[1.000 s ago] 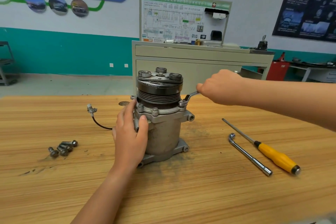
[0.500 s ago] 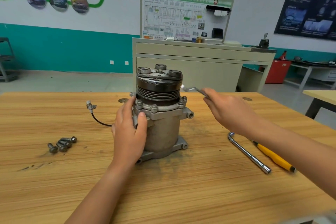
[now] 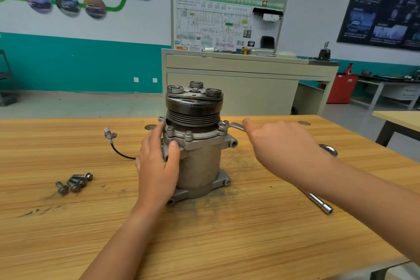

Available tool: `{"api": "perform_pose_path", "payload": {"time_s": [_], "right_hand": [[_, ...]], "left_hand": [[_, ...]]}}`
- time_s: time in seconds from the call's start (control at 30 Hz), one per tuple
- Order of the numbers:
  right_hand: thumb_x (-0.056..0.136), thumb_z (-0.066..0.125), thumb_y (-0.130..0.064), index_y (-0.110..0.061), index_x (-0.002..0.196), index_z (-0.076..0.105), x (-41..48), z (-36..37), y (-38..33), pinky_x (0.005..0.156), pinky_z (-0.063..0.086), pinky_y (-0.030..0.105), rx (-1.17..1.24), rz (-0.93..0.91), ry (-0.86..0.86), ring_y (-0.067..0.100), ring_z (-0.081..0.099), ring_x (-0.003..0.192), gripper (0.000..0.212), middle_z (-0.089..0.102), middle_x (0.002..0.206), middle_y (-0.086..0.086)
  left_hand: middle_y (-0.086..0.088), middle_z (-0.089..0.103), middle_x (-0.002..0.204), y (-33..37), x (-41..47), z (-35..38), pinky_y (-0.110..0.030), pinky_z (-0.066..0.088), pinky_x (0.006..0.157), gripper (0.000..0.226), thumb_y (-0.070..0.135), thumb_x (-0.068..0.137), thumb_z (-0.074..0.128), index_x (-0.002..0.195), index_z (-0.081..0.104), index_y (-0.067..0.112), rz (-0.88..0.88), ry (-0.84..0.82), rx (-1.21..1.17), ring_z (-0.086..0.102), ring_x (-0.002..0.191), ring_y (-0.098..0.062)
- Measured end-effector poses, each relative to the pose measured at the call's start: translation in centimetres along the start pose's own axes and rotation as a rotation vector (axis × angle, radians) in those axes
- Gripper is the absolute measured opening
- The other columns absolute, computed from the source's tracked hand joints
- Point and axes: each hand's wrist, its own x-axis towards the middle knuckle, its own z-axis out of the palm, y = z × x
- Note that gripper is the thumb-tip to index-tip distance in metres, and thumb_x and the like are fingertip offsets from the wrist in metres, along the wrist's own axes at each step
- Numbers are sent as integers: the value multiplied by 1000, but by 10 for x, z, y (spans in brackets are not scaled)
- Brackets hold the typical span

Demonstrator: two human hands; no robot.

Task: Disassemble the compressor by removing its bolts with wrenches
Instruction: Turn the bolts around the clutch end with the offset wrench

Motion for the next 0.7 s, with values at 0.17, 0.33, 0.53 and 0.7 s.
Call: {"api": "perform_pose_path", "payload": {"time_s": [0.17, 0.33, 0.53, 0.7], "right_hand": [[96, 31, -22, -5, 119, 37, -2, -7, -7, 39, 19, 25, -10, -13, -15, 14, 26, 44, 30, 30, 55, -2], [92, 37, -7, -12, 136, 24, 8, 13, 20, 38, 23, 24, -25, -93, -2, 11, 35, 46, 46, 38, 56, -4], [90, 45, -1, -10, 128, 37, 57, 32, 39, 50, 39, 28, -129, -181, 181, 18, 51, 61, 40, 52, 76, 0], [93, 34, 3, -3, 124, 48, 89, 57, 17, 97, 35, 35, 67, -170, 246, 28, 54, 108, 34, 58, 119, 13]], "left_hand": [[17, 33, 130, 1, -1, -1, -50, 23, 113, 55, 40, 85, 33, 139, 32, 34, -6, -1, 2, 30, 130, -5], [19, 32, 129, 0, -1, -1, -50, 24, 113, 55, 41, 85, 33, 139, 30, 36, -11, -5, 0, 31, 132, -8], [22, 32, 130, 0, 0, 0, -51, 22, 113, 44, 42, 85, 33, 128, 24, 48, -6, -7, -6, 29, 127, 0], [21, 33, 129, 0, -1, 0, -55, 20, 113, 42, 41, 85, 33, 125, 25, 50, -14, 5, -11, 30, 128, -2]]}}
